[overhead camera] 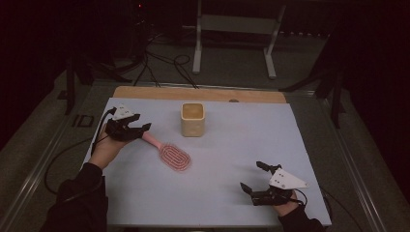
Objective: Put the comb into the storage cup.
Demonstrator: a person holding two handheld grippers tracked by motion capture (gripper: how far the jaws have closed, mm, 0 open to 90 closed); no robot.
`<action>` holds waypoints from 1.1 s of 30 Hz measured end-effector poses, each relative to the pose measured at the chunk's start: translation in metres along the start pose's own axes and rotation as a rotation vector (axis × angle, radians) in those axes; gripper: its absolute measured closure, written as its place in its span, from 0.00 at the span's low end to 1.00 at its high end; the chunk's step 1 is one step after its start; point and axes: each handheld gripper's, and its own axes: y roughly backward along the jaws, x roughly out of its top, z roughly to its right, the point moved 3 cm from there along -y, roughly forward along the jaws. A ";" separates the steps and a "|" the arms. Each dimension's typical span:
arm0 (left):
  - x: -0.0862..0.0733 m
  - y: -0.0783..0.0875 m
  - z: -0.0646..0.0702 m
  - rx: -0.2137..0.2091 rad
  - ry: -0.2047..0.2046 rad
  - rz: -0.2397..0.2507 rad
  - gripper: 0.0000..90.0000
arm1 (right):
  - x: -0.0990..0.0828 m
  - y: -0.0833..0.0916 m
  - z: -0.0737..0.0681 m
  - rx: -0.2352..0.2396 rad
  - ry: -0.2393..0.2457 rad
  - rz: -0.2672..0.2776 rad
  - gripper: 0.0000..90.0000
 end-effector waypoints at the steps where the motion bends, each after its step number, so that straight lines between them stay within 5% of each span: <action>1: -0.001 -0.002 0.000 -0.002 0.005 -0.003 0.51 | 0.000 0.000 0.000 0.000 0.003 0.000 0.10; 19: -0.013 -0.034 -0.002 0.012 -0.016 -0.066 0.97 | 0.000 -0.001 -0.001 0.005 0.002 -0.001 0.10; 33: -0.025 -0.063 -0.005 -0.011 -0.031 -0.176 1.00 | 0.000 -0.001 -0.001 0.011 -0.002 0.001 0.10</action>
